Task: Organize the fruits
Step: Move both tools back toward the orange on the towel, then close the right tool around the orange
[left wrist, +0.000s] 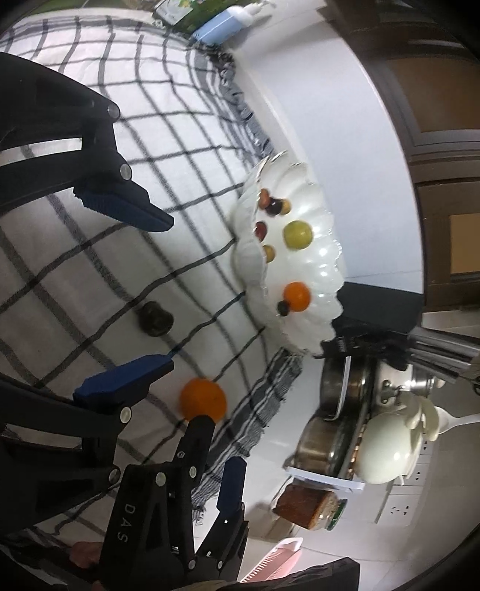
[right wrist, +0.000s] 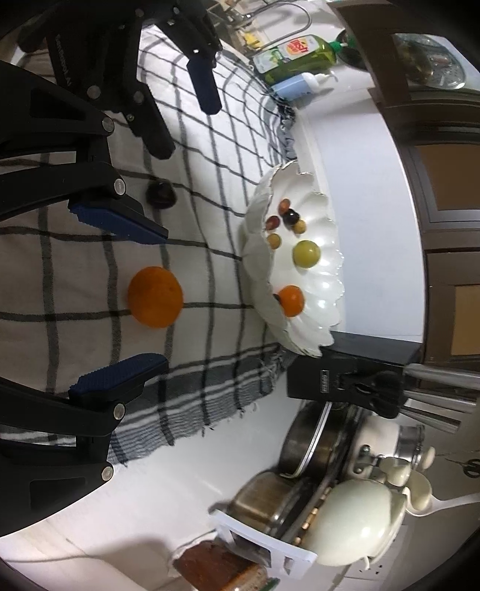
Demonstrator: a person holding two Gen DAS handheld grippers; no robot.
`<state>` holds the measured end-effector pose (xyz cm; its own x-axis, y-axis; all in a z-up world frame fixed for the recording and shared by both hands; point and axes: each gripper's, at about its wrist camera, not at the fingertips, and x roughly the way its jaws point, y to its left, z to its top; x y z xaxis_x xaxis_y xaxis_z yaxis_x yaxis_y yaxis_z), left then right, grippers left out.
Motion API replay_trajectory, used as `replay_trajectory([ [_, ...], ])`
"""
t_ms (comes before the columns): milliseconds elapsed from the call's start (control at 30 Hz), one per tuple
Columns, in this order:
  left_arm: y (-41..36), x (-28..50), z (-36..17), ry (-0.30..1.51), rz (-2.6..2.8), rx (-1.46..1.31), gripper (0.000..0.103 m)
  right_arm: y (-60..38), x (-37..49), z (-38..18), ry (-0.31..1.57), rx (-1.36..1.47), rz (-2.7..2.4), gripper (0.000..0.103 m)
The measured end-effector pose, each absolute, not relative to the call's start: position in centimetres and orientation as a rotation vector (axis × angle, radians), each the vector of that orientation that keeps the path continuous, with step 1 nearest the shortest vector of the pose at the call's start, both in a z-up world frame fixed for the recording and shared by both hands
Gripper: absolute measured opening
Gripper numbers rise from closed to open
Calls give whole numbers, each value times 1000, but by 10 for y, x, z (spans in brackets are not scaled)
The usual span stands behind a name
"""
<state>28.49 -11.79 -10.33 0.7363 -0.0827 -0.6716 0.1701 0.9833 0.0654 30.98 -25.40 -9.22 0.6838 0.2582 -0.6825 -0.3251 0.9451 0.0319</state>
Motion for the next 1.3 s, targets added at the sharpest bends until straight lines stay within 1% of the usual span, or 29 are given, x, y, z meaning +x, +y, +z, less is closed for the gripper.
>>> replay_trajectory([
  [200,-123,297,-120,771,-155,112,61,-251,319,-108,799,-90,333,63],
  [700,-132,320,-144,861,-187,88,41,-251,344,-128,845,-75,342,62],
  [800,-131,323,-146,873,-190,73,36,-249,346,-132,849,-70,349,61],
  [833,-131,325,-148,882,-191,71,32,-248,347,-133,853,-69,350,58],
  [867,-131,326,-149,887,-192,69,30,-248,348,-135,857,-65,357,54],
  [967,-130,326,-149,889,-192,63,29,-246,349,-136,860,-54,374,49],
  [1300,-130,326,-144,877,-196,55,28,-246,347,-135,857,-36,379,48],
])
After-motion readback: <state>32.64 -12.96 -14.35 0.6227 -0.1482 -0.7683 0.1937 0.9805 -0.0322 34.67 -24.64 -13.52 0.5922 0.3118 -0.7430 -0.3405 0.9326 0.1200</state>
